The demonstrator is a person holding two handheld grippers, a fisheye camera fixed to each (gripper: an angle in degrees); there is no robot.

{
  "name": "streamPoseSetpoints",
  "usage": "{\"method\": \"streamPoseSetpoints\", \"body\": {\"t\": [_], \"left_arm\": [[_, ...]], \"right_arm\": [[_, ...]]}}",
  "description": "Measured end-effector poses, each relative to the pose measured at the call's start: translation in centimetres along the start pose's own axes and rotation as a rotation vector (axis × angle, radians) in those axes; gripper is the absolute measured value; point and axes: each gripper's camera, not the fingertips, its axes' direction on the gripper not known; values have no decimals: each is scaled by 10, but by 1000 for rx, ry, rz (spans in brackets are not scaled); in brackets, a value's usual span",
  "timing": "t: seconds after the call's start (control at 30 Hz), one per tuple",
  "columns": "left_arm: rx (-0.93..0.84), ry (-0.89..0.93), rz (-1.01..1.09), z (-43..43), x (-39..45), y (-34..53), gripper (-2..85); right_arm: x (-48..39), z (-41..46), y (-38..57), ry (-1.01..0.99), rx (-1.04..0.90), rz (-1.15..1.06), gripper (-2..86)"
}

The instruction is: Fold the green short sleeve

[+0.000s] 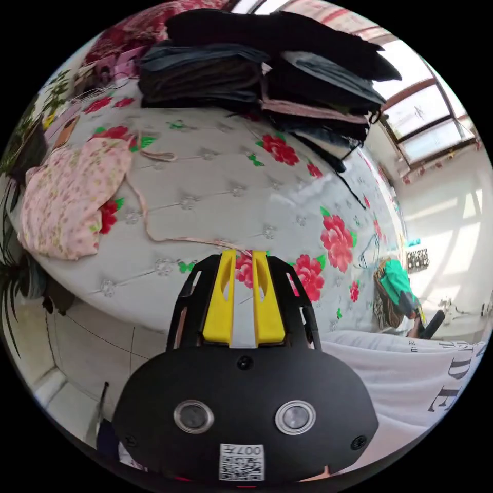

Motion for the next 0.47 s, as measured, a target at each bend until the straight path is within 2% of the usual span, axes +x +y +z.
{"method": "streamPoseSetpoints", "body": {"t": [0.1,0.2,0.27,0.33,0.43,0.47], "left_arm": [[72,-97,-87,-36,-41,13,57],[191,-207,-157,-68,-75,24,60],[241,-235,-239,-80,-105,31,72],[254,-230,-288,-85,-128,33,79],[258,-229,-314,-87,-159,28,85],[238,-231,-314,-84,-170,23,85]], "right_arm": [[-14,-28,8,114,112,-88,28],[-38,-72,10,40,231,-170,15],[-58,-95,13,-156,243,-198,11],[-99,-121,20,-477,187,-298,10],[-158,-158,38,-741,125,-440,13],[-170,-166,42,-767,119,-481,13]]}}
